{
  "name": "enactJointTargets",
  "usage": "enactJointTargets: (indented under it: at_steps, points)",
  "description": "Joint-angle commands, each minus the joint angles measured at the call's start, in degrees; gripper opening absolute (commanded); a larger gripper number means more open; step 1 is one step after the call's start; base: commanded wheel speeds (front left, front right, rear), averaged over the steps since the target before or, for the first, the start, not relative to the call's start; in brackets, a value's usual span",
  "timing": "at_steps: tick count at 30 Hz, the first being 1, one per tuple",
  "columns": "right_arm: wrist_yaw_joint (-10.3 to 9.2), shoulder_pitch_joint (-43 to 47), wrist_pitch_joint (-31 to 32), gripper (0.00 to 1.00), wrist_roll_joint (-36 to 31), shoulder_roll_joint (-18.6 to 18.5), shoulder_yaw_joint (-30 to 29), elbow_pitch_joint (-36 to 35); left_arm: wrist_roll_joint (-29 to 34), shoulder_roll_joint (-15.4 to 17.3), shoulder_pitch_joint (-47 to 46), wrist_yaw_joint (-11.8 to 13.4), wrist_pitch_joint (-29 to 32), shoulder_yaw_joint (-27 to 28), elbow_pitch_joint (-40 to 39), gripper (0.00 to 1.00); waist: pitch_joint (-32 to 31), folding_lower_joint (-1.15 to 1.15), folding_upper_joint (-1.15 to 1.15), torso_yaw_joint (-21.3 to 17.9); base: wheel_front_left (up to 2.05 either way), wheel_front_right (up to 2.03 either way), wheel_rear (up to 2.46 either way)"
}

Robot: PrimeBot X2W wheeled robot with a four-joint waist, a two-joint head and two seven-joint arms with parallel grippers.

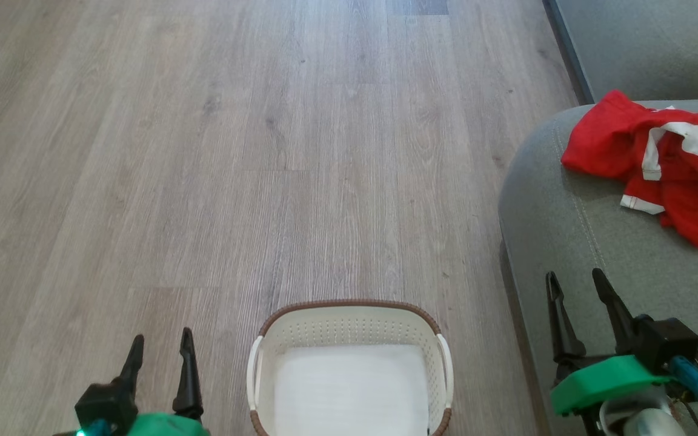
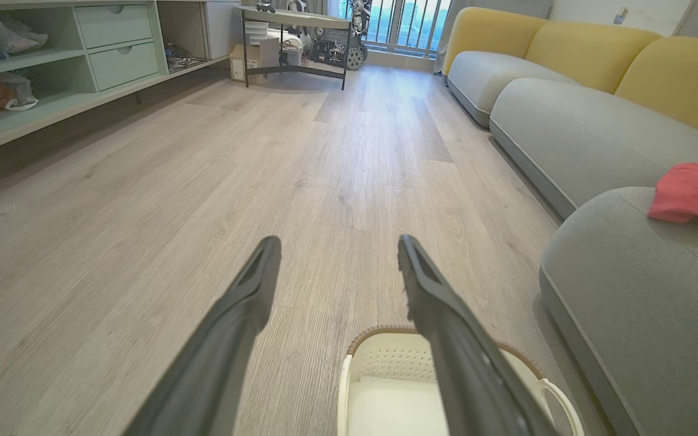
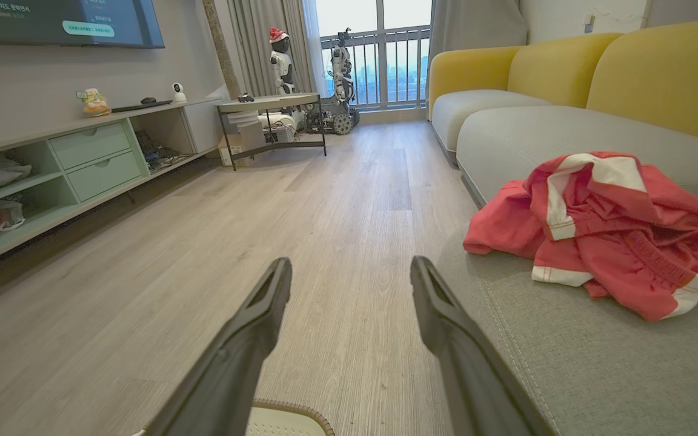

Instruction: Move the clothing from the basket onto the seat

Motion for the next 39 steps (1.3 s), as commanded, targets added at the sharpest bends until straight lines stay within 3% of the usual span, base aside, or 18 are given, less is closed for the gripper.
enactJointTargets:
  at_steps: [1,10,11,16,39]
  points:
    - [-0.02,-1.38,-0.10,1.00,0.06,-0.03,1.32,-1.67,0.61,0.28,-2.32,-0.26,-0.56,2.17,-1.57,1.00,0.01,0.00,0.00,0.03,0.00,0.00,0.00]
    - [-0.02,-1.46,-0.14,1.00,0.10,-0.03,1.07,-1.20,0.79,0.08,-2.28,-0.06,-0.56,2.34,-1.87,1.00,0.13,0.00,0.00,0.08,0.00,0.00,0.00]
    - [0.00,0.00,0.00,0.00,0.01,0.05,-0.21,0.35,0.23,-0.09,0.00,0.02,0.00,0.06,-0.06,0.00,0.13,0.00,0.00,0.08,0.00,0.00,0.00]
    - [0.00,0.79,0.14,0.00,0.48,0.14,-0.20,4.21,-0.31,-0.81,0.67,-0.06,0.35,-0.21,3.22,0.00,0.16,0.00,0.00,0.06,0.00,0.00,0.00]
    - [0.00,-0.92,4.13,0.00,16.34,0.11,-1.28,3.94,-14.36,-1.77,-2.33,-4.21,3.89,3.64,4.07,0.00,0.72,0.00,0.00,-0.48,0.00,0.00,0.00]
